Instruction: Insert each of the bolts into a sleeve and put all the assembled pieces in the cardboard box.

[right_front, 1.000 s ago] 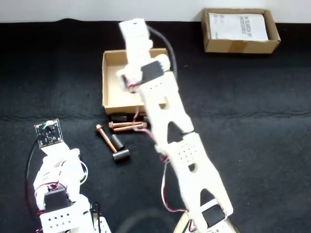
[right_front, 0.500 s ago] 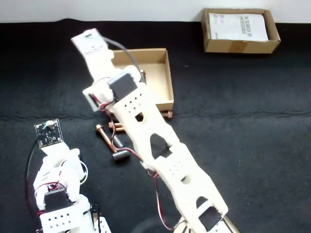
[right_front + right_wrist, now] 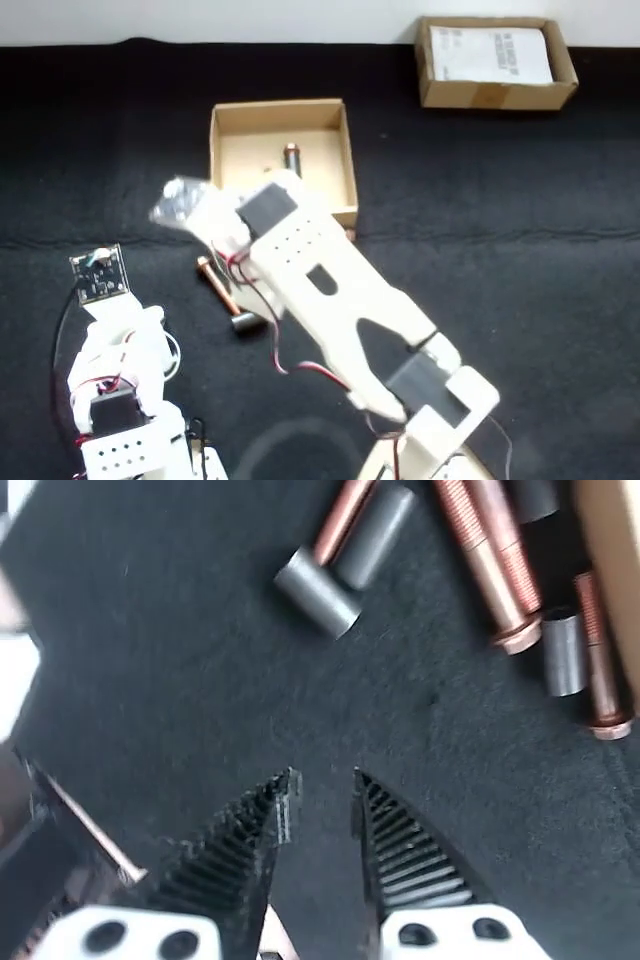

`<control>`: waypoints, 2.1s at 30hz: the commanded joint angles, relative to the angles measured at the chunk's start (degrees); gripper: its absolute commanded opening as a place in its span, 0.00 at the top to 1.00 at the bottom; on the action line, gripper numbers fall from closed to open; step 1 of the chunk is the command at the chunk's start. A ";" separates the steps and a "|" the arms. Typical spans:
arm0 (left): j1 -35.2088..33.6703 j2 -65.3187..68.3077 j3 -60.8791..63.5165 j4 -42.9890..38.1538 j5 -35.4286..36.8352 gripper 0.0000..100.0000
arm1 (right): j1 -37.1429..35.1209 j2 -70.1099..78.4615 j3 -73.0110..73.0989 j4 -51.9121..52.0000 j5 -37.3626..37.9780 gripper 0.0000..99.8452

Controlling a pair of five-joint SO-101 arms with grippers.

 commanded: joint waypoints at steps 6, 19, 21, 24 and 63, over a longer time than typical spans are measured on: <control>-0.48 -0.66 1.10 -0.53 0.00 0.99 | 0.13 -4.97 10.42 0.48 19.52 0.93; -0.48 -0.57 1.10 0.53 0.00 0.99 | 0.66 1.19 15.69 -9.54 29.71 0.83; -0.48 -0.57 1.10 0.53 0.00 0.99 | 0.66 4.18 15.69 -11.82 29.71 0.83; -0.48 -0.57 1.10 0.44 0.00 0.99 | 0.57 7.34 15.69 -15.78 29.71 0.83; -17.98 -0.66 1.10 3.08 -0.09 0.99 | -5.49 27.56 -16.48 -6.81 27.60 0.83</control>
